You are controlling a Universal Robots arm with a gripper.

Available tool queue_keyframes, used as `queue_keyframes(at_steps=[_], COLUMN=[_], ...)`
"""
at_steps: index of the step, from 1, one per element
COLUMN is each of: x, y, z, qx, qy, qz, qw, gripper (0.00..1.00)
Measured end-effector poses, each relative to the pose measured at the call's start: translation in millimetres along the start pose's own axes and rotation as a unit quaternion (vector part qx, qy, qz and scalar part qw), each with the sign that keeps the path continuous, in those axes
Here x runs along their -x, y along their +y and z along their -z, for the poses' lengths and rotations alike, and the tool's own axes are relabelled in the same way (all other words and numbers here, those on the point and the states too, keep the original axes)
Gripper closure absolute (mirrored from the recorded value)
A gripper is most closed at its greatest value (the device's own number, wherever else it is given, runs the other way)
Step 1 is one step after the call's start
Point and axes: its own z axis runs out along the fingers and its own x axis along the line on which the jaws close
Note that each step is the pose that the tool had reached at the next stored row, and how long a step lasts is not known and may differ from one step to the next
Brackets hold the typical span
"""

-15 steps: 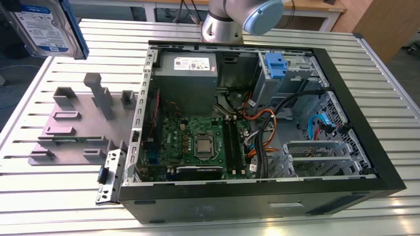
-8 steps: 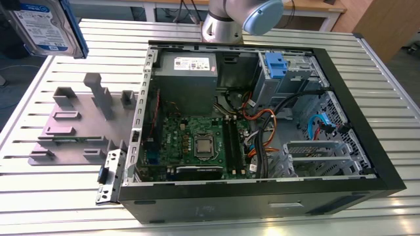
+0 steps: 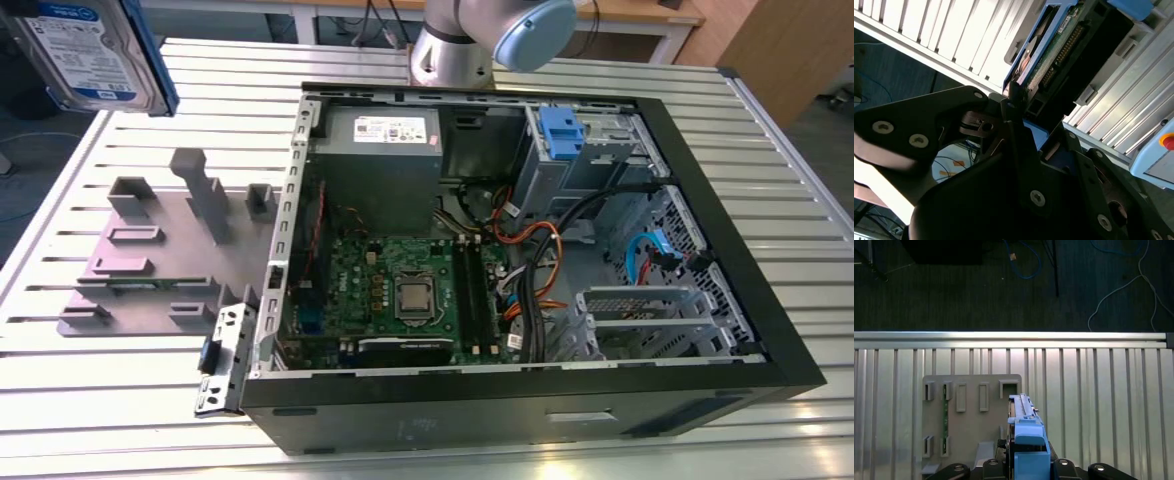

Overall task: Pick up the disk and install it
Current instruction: 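Insert the disk into the insertion slot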

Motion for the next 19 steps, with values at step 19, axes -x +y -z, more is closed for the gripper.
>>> queue_keyframes(at_steps=[19], x=[0.9], y=[0.5], z=[10.2], qx=[0.0], qy=[0.0], qz=[0.0], qw=[1.0], gripper=[0.63])
